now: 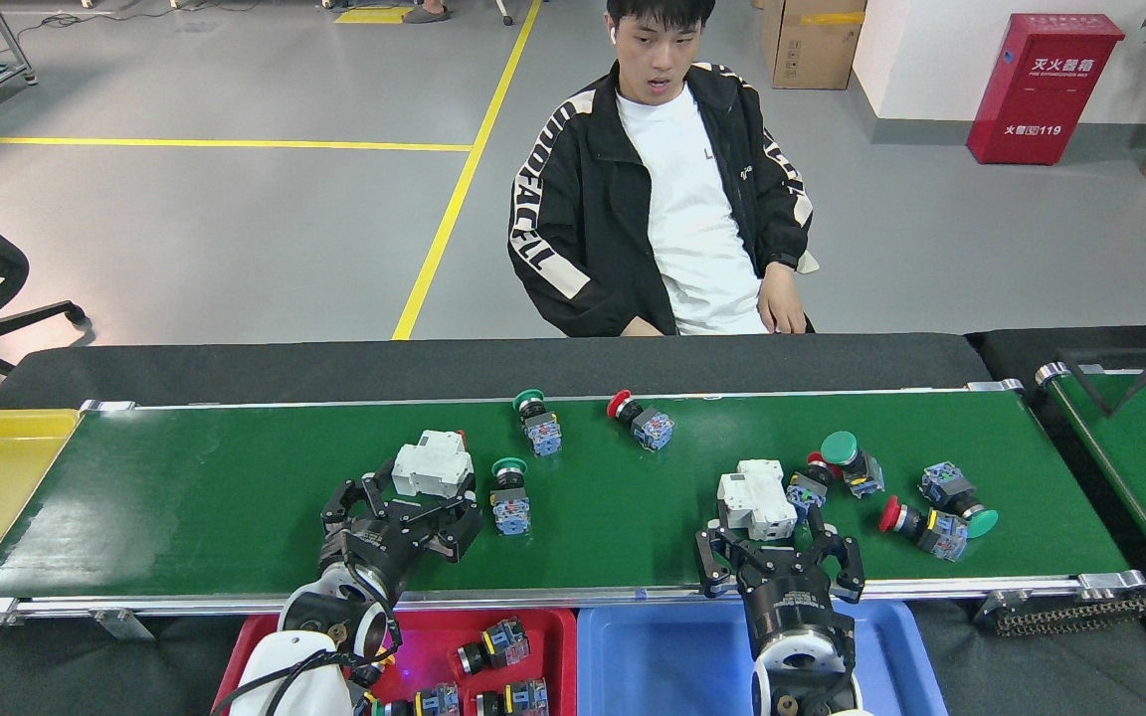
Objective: Pick switch part from conveyor to tray
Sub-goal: 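Grasp a white switch block with each gripper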
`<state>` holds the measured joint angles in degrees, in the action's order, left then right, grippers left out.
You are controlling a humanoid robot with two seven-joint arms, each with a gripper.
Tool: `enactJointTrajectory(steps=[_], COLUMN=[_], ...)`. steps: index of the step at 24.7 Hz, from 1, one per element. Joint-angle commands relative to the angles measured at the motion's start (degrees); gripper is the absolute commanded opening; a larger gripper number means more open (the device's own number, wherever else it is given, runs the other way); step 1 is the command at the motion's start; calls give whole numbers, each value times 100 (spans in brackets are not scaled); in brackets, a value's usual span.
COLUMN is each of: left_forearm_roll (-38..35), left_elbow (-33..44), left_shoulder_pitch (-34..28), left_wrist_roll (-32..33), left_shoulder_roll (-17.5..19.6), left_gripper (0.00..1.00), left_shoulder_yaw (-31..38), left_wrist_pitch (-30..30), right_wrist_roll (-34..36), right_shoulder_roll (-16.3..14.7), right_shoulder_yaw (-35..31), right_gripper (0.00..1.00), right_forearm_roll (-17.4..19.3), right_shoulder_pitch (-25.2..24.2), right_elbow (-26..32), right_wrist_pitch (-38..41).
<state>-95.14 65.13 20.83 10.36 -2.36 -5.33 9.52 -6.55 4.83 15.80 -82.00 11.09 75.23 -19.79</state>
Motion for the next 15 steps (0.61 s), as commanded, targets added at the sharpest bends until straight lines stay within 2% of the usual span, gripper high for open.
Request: enactJointTrajectory(steps=[1, 3, 4, 5, 6, 8, 9, 10, 12, 15], left_forearm_roll=[-127, -145, -119, -119, -119, -110, -92, -48, 347, 804], left_elbow=[-141, -405, -475, -501, -501, -501, -493, -475, -282, 290], left_shoulder_pitch=[176, 228, 255, 263, 263, 272, 290, 281, 202, -176], left_wrist_roll=[-157, -359, -377, -377, -377, -368, -377, -377, -377, -307], left_shoulder_roll=[33, 33, 33, 42, 69, 95, 95, 104, 192, 543], left_gripper=[92, 90, 88, 80, 62, 30, 20, 17, 16, 16], left_shoulder_yaw=[-126, -126, -109, -108, -126, -108, -91, -82, 102, 489], left_wrist_pitch=[-82, -126, -109, -100, -73, -56, -47, -30, 199, 647], right_wrist_roll=[23, 66, 66, 66, 66, 66, 66, 58, -4, -197], right_shoulder_roll=[97, 290, 334, 326, 290, 255, 255, 255, 238, 71], right_shoulder_yaw=[20, 29, 29, 20, 29, 29, 29, 29, 55, 73], right_gripper=[98, 91, 73, 46, 21, 19, 17, 17, 17, 17], right_forearm_roll=[18, 35, 44, 88, 229, 457, 475, 483, 492, 492], right_shoulder_pitch=[297, 543, 631, 667, 693, 737, 746, 746, 587, -63], right_elbow=[-245, -641, -720, -729, -720, -694, -623, -562, -26, 1152], right_wrist_pitch=[10, 27, 36, 71, 89, 98, 98, 106, 291, 801])
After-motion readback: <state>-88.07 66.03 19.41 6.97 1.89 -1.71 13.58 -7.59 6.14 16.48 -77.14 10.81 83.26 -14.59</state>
